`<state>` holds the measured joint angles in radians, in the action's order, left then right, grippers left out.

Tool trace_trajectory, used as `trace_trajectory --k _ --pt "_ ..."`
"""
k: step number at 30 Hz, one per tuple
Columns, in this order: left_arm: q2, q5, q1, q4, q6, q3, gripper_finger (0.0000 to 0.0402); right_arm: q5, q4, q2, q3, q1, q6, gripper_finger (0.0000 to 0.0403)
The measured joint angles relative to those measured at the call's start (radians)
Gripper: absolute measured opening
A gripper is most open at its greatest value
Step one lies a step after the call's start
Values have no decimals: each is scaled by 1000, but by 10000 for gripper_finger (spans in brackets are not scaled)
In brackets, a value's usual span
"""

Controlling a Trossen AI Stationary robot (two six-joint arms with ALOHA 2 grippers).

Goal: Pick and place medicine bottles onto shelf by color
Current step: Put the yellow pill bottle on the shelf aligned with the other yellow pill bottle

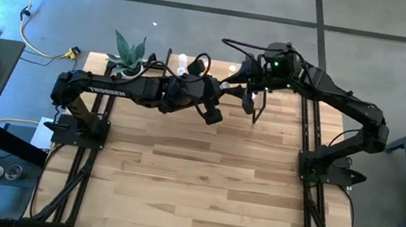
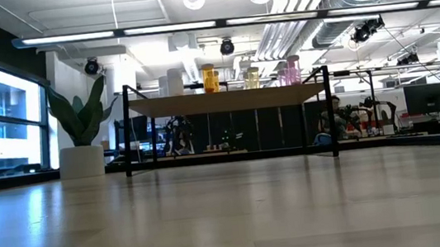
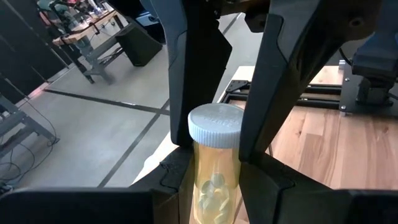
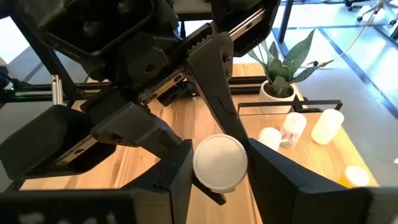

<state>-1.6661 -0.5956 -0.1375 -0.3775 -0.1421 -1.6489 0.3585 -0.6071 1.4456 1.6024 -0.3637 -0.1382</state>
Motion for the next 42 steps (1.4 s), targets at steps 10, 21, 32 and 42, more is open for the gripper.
trace_trajectory --k 10,21,32,42 --pt "0 6 1 -28 -3 0 127 0 -21 1 0 0 31 132" --pt "0 4 1 -70 15 0 207 -19 -44 2 -1 0 88 131" --pt "32 -61 -2 -144 -10 -1 221 -69 -51 -6 -1 -2 113 108" --pt "97 -68 -13 -211 -28 -1 221 -116 -61 -52 -1 -4 116 109"
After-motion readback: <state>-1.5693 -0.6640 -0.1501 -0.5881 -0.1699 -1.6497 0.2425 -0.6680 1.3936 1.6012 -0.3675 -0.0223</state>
